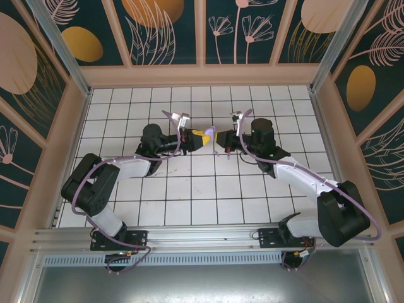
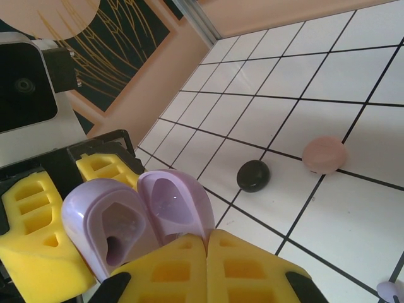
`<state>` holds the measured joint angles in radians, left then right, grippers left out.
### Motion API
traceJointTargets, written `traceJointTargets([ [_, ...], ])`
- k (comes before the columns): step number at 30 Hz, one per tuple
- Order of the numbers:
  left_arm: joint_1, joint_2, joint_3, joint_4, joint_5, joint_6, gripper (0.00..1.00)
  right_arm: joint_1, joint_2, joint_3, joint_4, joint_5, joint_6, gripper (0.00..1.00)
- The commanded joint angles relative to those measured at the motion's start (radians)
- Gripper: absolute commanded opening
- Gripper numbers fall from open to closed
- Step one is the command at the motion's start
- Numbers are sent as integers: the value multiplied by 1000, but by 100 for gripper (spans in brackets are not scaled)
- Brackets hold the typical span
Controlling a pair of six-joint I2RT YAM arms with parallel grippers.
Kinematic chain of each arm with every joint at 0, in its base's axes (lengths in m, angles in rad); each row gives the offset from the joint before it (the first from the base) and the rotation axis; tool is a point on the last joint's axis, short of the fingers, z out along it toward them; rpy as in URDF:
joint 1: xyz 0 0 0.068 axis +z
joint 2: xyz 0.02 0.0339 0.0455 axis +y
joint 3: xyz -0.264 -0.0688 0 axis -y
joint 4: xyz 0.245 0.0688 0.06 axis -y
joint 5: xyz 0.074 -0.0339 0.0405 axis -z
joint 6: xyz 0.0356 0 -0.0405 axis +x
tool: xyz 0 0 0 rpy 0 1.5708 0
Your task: Insert the wireless bluetooth earbuds into the charging case
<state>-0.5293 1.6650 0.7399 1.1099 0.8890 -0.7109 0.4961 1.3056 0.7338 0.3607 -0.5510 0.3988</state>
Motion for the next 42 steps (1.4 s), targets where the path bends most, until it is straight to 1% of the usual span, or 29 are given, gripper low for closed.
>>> traceJointTargets([
  [1,-14,-23,26,-12,30,18,5,8,-17,58,1,43,-7,0],
  [3,-14,-37,23,-59,-46,48,25,21,-17,81,-58,100,-14,0],
  [5,-14,-56,14,-90,-124,72,39,30,-13,105,-116,161,-21,0],
  [6,-14,-68,7,-97,-164,81,45,32,-8,117,-144,189,-23,0],
  [8,-13,-90,-2,-110,-228,95,50,32,-3,130,-183,234,-27,0],
  [10,-12,-113,-8,-121,-266,106,55,32,-2,135,-208,271,-28,0],
  [14,-11,-161,-12,-175,-298,148,60,30,0,154,-256,312,-45,0],
  [16,-12,-186,-6,-232,-305,189,63,30,4,170,-286,327,-65,0],
  [21,-9,-230,53,-451,-311,344,68,30,16,213,-378,376,-155,0],
  [25,-8,-240,142,-674,-315,501,71,30,31,257,-458,414,-271,0],
  [29,-3,-228,226,-863,-296,643,73,32,37,295,-516,427,-389,0],
  [35,3,-183,368,-1111,-244,807,74,42,22,345,-572,445,-537,0],
  [38,3,-148,432,-1227,-210,868,74,45,11,366,-593,476,-594,0],
  [39,3,-137,450,-1257,-199,882,75,68,8,370,-596,489,-607,0],
  [42,2,-97,515,-1351,-169,929,75,91,9,388,-615,523,-644,0],
])
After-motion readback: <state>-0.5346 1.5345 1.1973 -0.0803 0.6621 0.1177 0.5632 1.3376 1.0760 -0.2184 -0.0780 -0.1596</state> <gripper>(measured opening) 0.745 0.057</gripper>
